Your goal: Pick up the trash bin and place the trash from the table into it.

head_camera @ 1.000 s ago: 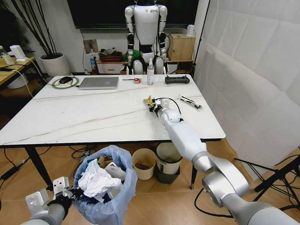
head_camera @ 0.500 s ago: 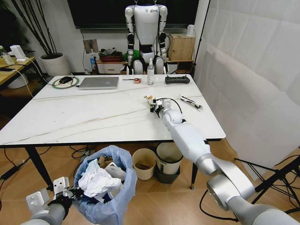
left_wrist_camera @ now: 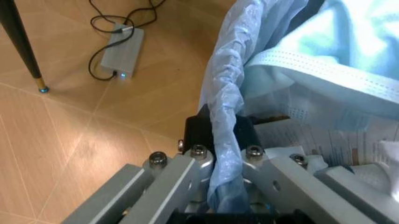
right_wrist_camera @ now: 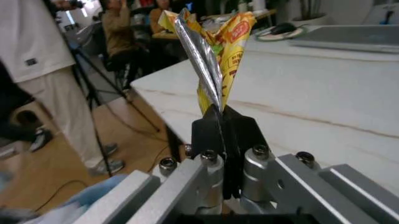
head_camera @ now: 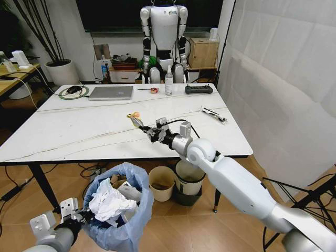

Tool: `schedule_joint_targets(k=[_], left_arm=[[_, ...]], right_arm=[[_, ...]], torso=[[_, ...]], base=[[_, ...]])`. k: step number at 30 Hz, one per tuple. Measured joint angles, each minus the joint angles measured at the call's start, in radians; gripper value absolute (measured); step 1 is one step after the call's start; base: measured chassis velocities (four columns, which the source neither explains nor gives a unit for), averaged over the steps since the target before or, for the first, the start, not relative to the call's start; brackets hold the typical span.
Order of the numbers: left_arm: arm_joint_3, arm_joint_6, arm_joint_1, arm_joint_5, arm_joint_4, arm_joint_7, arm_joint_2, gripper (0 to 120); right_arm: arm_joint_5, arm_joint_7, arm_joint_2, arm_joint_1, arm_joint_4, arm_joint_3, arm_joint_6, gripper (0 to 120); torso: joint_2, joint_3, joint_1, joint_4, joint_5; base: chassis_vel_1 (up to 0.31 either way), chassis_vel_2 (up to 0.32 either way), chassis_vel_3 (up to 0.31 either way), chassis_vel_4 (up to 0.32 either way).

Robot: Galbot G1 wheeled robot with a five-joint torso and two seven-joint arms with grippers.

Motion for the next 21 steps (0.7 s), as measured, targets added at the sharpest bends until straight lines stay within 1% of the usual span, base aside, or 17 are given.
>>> schedule_joint_targets(k=[3,5,6,8,13,21], left_arm=[[-0.003,-0.001,-0.004,-0.004,0.002,0.000,0.000,0],[-0.004,-0.002,-0.008,-0.005,0.002,0.000,-0.001,0],[-0.004,-0.002,-0.008,-0.005,0.002,0.000,-0.001,0],[-0.002,-0.002,-0.014,-0.006,0.002,0.000,-0.002,0],[0.005,-0.002,-0.019,-0.006,0.006,-0.001,-0.005,0],[0.003,-0.002,-0.017,-0.008,0.002,-0.004,-0.001,0]], right_arm=[[0.035,0.023,-0.081,-0.038,0.124,-0.079,-0.004,0],[0.030,0.034,-0.109,-0.055,0.157,-0.128,-0.001,0],[0.030,0.034,-0.109,-0.055,0.157,-0.128,-0.001,0],[0.009,0.040,-0.128,-0.071,0.172,-0.170,0.002,0],[0.020,0.092,-0.122,-0.087,0.202,-0.200,0.005,0],[0.022,0.120,-0.097,-0.074,0.202,-0.226,0.004,0]], torso=[[0.000,0.000,0.000,0.0000,-0.0002],[0.000,0.000,0.000,0.0003,-0.0002],[0.000,0.000,0.000,0.0003,-0.0002],[0.000,0.000,0.000,0.0001,-0.0001],[0.000,0.000,0.000,0.0003,-0.0003],[0.000,0.000,0.000,0.0003,-0.0003]], base=[[0.000,0.000,0.000,0.000],[0.000,0.000,0.000,0.000],[0.000,0.000,0.000,0.000],[0.000,0.000,0.000,0.000],[0.000,0.000,0.000,0.000],[0.000,0.000,0.000,0.000]])
